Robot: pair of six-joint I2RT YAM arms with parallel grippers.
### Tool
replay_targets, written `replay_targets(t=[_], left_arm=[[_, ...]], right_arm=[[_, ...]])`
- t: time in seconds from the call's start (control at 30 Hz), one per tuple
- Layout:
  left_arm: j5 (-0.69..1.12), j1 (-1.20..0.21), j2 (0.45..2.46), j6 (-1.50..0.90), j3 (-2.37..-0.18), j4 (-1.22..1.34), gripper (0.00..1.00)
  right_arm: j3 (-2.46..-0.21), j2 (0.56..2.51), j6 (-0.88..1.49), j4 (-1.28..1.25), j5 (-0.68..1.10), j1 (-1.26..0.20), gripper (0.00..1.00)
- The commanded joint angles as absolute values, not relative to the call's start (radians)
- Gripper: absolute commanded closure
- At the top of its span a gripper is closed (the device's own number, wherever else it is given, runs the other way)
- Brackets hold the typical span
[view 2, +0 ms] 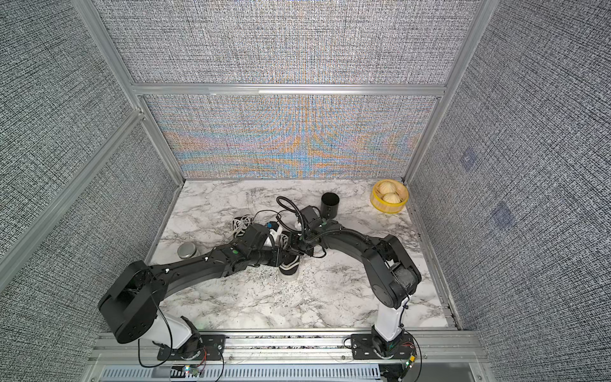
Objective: Remove the insole from the shoe
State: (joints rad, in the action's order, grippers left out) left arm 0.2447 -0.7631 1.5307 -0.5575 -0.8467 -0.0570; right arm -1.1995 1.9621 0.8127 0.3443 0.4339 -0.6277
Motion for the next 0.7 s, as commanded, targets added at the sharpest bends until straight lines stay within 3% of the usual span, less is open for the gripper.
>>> replay_targets(t=[0.0, 0.3, 0.57, 0.67], left_arm=[[0.219, -0.762, 1.553, -0.555, -0.869, -0.108, 0.75], [0.19, -0.762, 1.629, -0.56, -0.903, -0.211, 0.77], [0.242, -0.761, 1.645, -0.649, -0.958, -0.191, 0.96], [0.298, -0.759, 1.666, -0.73, -0.977, -0.16, 0.99]], right_arm=[[-1.197, 1.956, 0.824, 0.316, 0.411, -0.627, 1.0], [-1.208, 1.956, 0.83, 0.306, 0.415, -0.627, 1.0], [-1.206, 1.948, 0.811, 0.279, 0.393, -0.639, 0.99], [-1.21, 1.893, 0.781, 0.259, 0.365, -0.638, 0.76]])
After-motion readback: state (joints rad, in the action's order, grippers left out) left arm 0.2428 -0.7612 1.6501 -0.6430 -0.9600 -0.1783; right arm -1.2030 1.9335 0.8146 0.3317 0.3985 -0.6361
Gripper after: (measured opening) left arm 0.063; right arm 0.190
